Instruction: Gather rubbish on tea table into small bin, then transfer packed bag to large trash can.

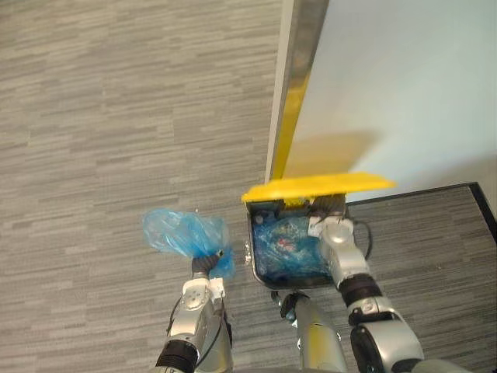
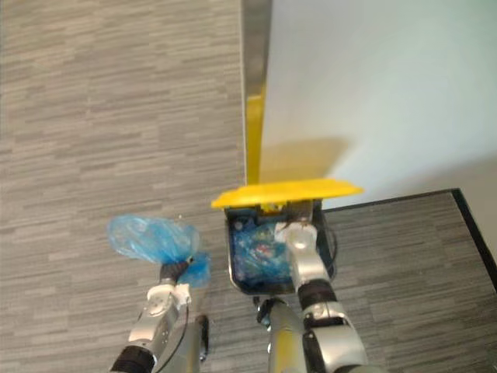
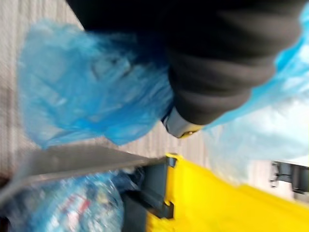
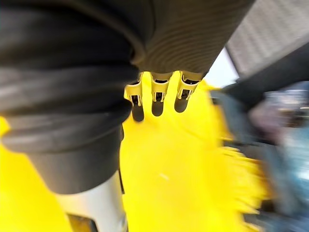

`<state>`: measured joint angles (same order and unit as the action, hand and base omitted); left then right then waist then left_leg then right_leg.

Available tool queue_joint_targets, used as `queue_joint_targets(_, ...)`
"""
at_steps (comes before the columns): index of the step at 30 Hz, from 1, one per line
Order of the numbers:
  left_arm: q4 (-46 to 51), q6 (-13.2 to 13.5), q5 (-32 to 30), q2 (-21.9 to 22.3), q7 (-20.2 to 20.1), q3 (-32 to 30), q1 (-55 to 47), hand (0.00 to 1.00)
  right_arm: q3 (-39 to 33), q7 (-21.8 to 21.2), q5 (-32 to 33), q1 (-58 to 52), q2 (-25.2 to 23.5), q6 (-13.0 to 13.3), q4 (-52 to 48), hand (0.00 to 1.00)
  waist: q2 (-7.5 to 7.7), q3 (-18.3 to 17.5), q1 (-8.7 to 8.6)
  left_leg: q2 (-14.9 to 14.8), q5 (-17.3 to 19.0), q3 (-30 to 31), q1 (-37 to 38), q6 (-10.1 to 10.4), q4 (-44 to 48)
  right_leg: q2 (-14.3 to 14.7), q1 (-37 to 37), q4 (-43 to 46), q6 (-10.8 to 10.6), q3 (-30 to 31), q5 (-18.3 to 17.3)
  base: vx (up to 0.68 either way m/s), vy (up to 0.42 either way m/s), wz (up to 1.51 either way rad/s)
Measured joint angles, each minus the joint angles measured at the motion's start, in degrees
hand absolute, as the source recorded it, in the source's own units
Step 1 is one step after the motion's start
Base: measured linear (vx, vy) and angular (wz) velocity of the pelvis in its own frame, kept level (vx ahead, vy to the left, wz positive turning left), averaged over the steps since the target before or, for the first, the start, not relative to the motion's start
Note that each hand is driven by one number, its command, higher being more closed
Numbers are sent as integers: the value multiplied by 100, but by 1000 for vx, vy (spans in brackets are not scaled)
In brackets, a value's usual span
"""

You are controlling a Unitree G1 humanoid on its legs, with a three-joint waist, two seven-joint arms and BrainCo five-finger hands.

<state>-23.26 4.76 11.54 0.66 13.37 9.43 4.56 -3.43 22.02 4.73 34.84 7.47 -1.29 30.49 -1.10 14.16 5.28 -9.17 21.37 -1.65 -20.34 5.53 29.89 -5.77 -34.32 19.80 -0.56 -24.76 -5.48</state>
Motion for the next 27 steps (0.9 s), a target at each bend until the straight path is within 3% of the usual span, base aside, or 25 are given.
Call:
queue_joint_targets(5,642,19,193,-8,-2,490,203,100,-154,144,217,551,42,-152,-4,0,5,205,-11,-150,69,122,-248,116,313,82,-52,1,18,-94,29,-79,-64,4)
queue_joint_targets(15,1541,234,669,-46,-96,1495,726,100,-651,152,359,1494,59,-324,208,0,58,350,-42,-340,62,396,-545,122,458,340,-111,-225,-19,-299,34,-70,-88,2)
queue_joint_targets(16,1621,277,673,-22,-141,1676,899,100,-815,157,428,1748,61,-327,298,0,-32,430,76,-541,36,464,-572,132,380,373,-304,256,-226,-253,-316,-92,-179,-16)
queue_joint_targets(17,1631,292,674,0,-157,1716,971,100,-887,168,430,1848,69,-327,337,0,-48,496,83,-587,35,420,-586,132,429,338,-542,1000,345,181,-217,-25,-221,41)
queue_joint_targets(18,1710,312,683,53,-195,1813,1057,100,-948,197,427,1944,143,-315,450,0,93,577,-206,-413,-49,457,-644,285,642,142,-465,1430,346,1116,-411,-10,-209,42)
queue_joint_targets(19,1811,358,696,104,-201,1868,1098,100,-1008,166,431,2147,167,-299,571,0,24,611,-127,-513,-12,434,-816,284,948,262,-482,1212,220,852,-240,-4,-180,33)
queue_joint_targets(21,1808,363,694,87,-207,2083,1194,100,-1054,144,431,2351,155,-282,653,0,37,617,-60,-428,132,199,-811,148,1035,290,-436,799,256,606,127,-60,-79,-40)
queue_joint_targets(27,1770,336,390,210,-105,2365,1495,100,-1065,112,429,2402,158,-234,717,0,36,622,-128,-331,133,150,-879,155,915,287,-335,383,265,542,444,-110,6,-6)
